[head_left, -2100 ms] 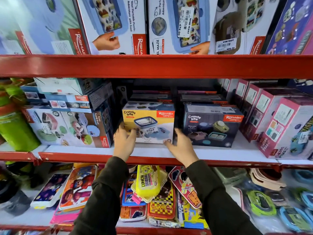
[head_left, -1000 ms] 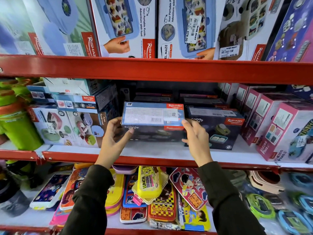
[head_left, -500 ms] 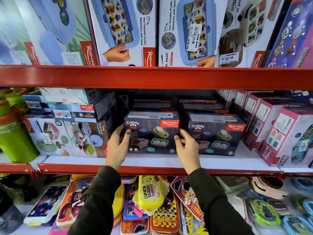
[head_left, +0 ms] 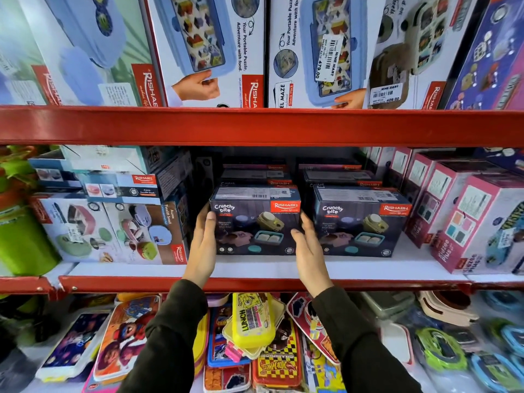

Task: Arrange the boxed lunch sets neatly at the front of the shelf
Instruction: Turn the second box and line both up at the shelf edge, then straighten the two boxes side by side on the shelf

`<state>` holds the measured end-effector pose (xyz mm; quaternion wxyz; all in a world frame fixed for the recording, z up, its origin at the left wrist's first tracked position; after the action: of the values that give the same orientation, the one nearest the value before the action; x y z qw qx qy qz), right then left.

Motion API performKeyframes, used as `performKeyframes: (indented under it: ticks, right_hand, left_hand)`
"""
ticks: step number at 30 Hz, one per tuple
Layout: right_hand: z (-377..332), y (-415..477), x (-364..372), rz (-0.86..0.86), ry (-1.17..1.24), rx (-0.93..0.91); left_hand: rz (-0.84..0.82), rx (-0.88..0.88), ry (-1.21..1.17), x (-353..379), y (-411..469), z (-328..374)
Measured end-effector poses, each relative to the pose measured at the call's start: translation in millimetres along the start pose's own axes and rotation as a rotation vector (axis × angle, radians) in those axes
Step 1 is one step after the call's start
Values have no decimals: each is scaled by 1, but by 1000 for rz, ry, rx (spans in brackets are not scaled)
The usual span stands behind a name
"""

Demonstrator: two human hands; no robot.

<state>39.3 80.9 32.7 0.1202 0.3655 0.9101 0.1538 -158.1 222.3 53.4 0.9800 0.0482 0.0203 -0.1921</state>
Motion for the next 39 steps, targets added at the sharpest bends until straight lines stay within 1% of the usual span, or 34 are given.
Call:
performKeyframes:
  ticks: [4, 10, 16, 25, 28, 31, 35, 36, 37, 39]
  right_hand:
    - [2, -8, -5, 34, 112, 14]
    - [-1, -31, -17, 43, 175, 33]
    - [-6, -47, -19, 26, 180, 23]
    - [-13, -61, -21, 42, 195, 39]
    - [-13, -62, -22, 32, 183, 32]
    - [-14, -63, -27, 25, 154, -6]
    - [-16, -63, -54, 109, 155, -62]
    - [-17, -62, -65, 132, 161, -70]
    - [-16, -61, -75, 151, 160, -79]
    - [-15, -57, -96, 187, 159, -94]
  left_hand:
    - [-25, 0, -75, -3, -8, -1]
    - [-11, 0, -116, -16, -32, -10]
    - [4, 40, -128, -19, -53, -6]
    - [63, 48, -136, -26, -74, -4]
    - [73, 84, -85, -24, -75, -5]
    - [150, 115, 9, -18, -82, -11]
    - [461, 287, 104, -9, -117, 9]
    - [499, 328, 109, -1, -126, 16]
    - [504, 365, 116, 13, -133, 23]
    - [436, 424, 136, 47, -140, 33]
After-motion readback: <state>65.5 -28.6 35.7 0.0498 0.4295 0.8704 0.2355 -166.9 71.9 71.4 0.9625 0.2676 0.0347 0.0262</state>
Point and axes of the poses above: each hand's wrist, its own y-axis towards the middle knuckle, its own x-axis out of the palm, z = x × y, the point moved 10 cm from there along y, towards the middle knuckle, and after that the axes turned 9 degrees about -x, right-handed, at the moved point
